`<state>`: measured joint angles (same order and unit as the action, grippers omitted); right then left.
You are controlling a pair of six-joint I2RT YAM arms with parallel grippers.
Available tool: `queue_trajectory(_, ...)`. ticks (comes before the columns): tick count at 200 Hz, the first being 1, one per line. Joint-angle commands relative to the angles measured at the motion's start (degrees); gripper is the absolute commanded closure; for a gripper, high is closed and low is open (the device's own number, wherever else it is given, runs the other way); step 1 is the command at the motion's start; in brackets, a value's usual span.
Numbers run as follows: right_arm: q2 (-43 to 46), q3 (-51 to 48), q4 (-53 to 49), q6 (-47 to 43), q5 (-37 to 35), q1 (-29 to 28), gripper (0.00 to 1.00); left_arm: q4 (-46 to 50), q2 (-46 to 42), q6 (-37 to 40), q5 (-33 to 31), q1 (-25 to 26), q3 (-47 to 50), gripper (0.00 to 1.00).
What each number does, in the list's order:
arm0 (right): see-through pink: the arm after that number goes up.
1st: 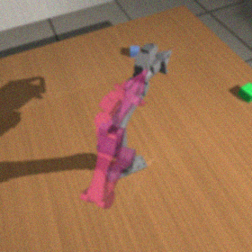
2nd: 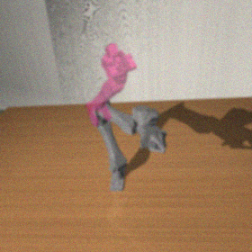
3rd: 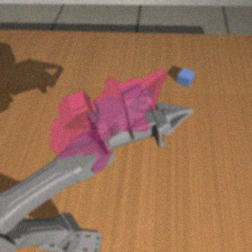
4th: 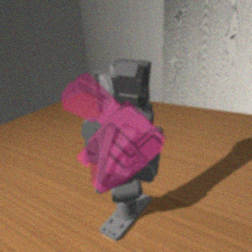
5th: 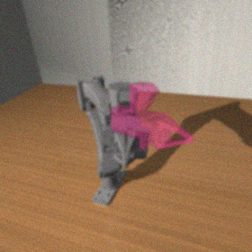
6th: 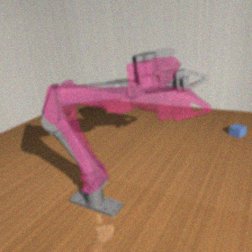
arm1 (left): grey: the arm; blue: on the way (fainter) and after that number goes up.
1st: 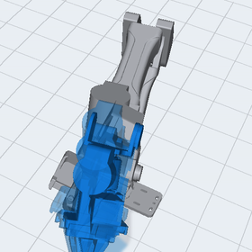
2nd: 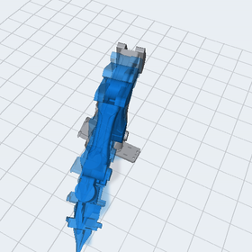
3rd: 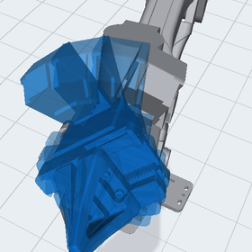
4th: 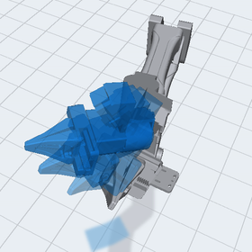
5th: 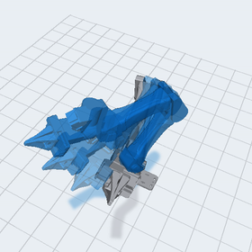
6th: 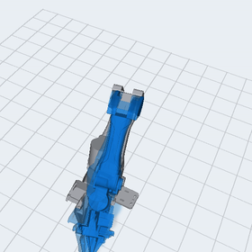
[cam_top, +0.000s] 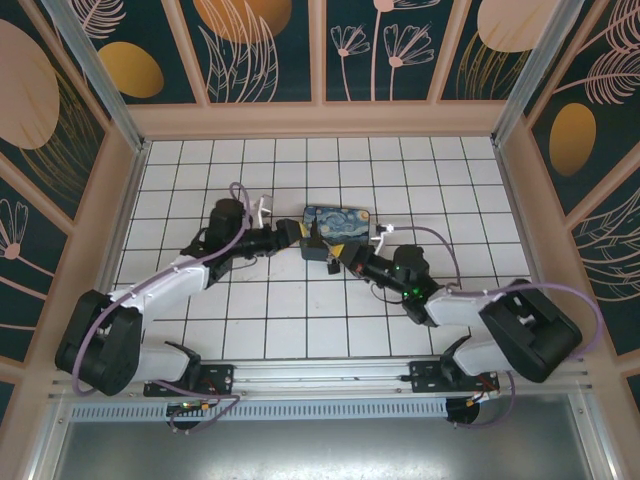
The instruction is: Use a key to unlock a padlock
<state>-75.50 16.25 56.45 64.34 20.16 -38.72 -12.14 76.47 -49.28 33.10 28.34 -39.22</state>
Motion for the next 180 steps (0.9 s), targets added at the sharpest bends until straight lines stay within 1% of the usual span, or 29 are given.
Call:
queue_trajectory(1,11.0,-2.5,-14.0,-3.8,-3.3,1.9,1.00,12.1,0.4,5.5,-19.6,9.1,1.0,0.31)
queue_trajectory(18,20.5,-4.5,-23.2,-4.7,-3.8,4.5,1.00,10.0,0.0,2.7,-27.5,14.7,3.9,0.32)
queue_trajectory(29,26.6,-5.2,-29.8,-5.8,-4.2,6.2,1.00,9.3,1.2,1.4,-32.5,18.8,3.9,0.33)
queue_trajectory(41,32.2,-5.7,-36.8,-7.4,-4.3,7.1,1.00,7.6,4.4,0.3,-35.6,22.9,3.0,0.33)
queue_trajectory(44,33.7,-5.9,-38.9,-7.8,-4.3,9.1,1.00,7.2,5.4,-0.2,-36.3,23.6,2.7,0.33)
queue_trajectory(60,38.4,-6.5,-44.1,-9.3,-3.0,12.7,1.00,5.3,11.0,-1.1,-38.1,26.3,-0.1,0.33)
queue_trajectory(82,41.3,-6.6,-47.7,-11.6,0.2,17.2,1.00,5.8,16.6,-3.5,-40.9,27.0,-4.6,0.30)
queue_trajectory(102,41.1,-6.5,-48.8,-13.1,0.8,18.9,1.00,8.0,19.8,-3.5,-44.7,27.0,-8.1,0.30)
queue_trajectory(118,40.7,-7.2,-46.7,-12.7,2.3,19.5,1.00,9.2,21.4,-2.1,-45.4,27.0,-10.6,0.30)
queue_trajectory(121,40.6,-7.2,-46.4,-12.6,2.4,19.5,1.00,9.1,23.0,-2.0,-45.3,27.0,-10.9,0.30)
queue_trajectory(140,39.4,-7.0,-45.6,-13.0,3.2,19.7,1.00,9.7,25.9,-1.2,-45.0,27.0,-13.1,0.30)
queue_trajectory(161,38.2,-6.6,-44.8,-13.4,4.3,19.7,1.00,12.4,29.3,-1.5,-47.1,27.0,-16.1,0.30)
queue_trajectory(180,37.9,-6.0,-45.1,-14.0,4.4,19.8,1.00,15.2,31.4,-2.2,-49.0,27.0,-19.0,0.33)
